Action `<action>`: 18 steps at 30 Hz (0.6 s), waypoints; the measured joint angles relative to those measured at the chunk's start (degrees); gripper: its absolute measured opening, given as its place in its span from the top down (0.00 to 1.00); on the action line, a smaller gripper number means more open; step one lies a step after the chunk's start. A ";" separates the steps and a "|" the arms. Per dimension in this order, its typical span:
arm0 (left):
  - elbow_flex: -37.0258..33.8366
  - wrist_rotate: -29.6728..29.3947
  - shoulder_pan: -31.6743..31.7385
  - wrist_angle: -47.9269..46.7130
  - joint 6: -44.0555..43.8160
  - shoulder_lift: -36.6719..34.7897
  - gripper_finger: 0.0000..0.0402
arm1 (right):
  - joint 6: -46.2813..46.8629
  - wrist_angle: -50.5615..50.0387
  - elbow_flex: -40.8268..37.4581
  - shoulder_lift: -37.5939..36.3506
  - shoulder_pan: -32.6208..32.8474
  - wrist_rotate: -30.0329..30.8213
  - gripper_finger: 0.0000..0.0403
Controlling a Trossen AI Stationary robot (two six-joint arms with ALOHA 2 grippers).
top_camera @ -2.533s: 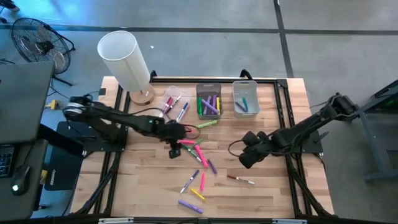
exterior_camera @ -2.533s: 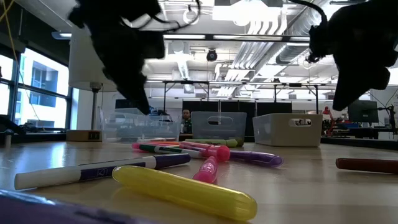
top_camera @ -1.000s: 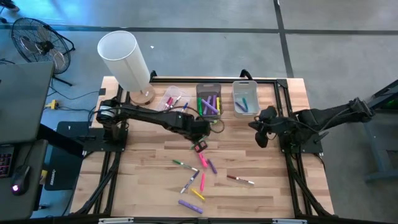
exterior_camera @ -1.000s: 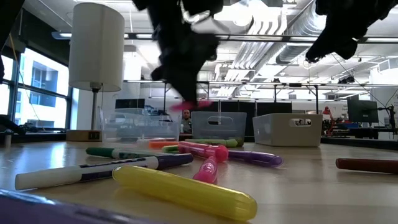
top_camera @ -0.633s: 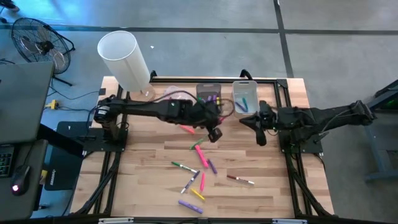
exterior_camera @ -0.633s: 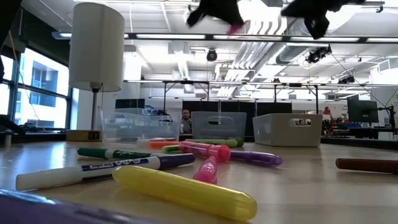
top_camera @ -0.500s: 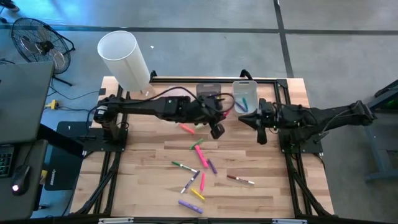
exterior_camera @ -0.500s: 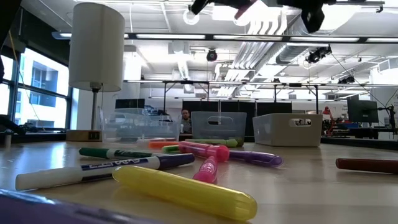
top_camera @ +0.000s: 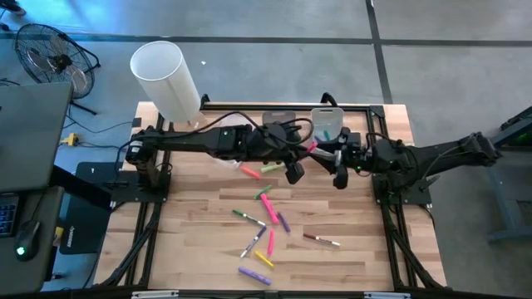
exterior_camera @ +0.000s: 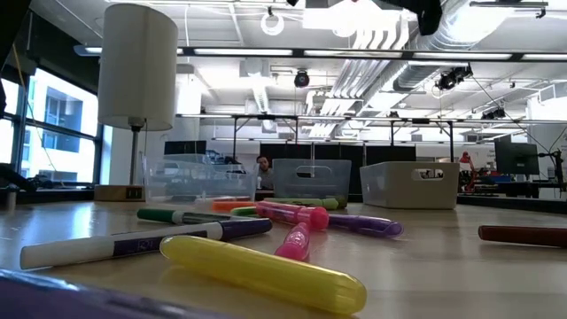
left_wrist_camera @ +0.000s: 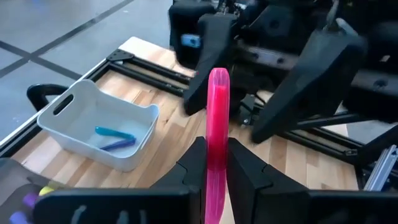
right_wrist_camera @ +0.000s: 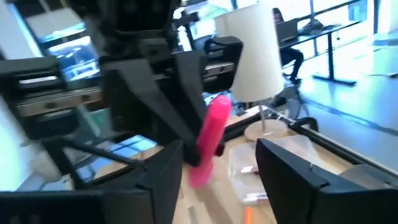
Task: Pick & Place Markers
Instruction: Put the top pink pen into the gray bin
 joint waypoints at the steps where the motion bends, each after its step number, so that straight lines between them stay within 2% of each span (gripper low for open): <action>1: 0.00 0.02 0.00 0.42 -0.02 0.00 0.92 | -0.12 1.18 0.00 0.64 0.00 0.44 0.51; 5: 0.00 0.02 0.00 0.07 -0.02 0.00 0.92 | -3.65 7.15 -0.02 2.53 -0.06 -2.85 0.47; 10: 0.00 0.66 0.00 0.21 -0.02 -0.04 0.92 | -5.37 9.96 -0.07 2.93 -1.20 -3.07 0.49; 14: 0.00 0.94 0.00 0.32 -0.02 -0.04 0.92 | -4.94 9.77 -0.07 2.93 -2.63 -4.38 0.55; 18: 0.00 1.63 0.00 0.32 -0.04 -0.04 0.92 | -4.83 9.55 -0.07 2.93 -3.63 -6.77 0.66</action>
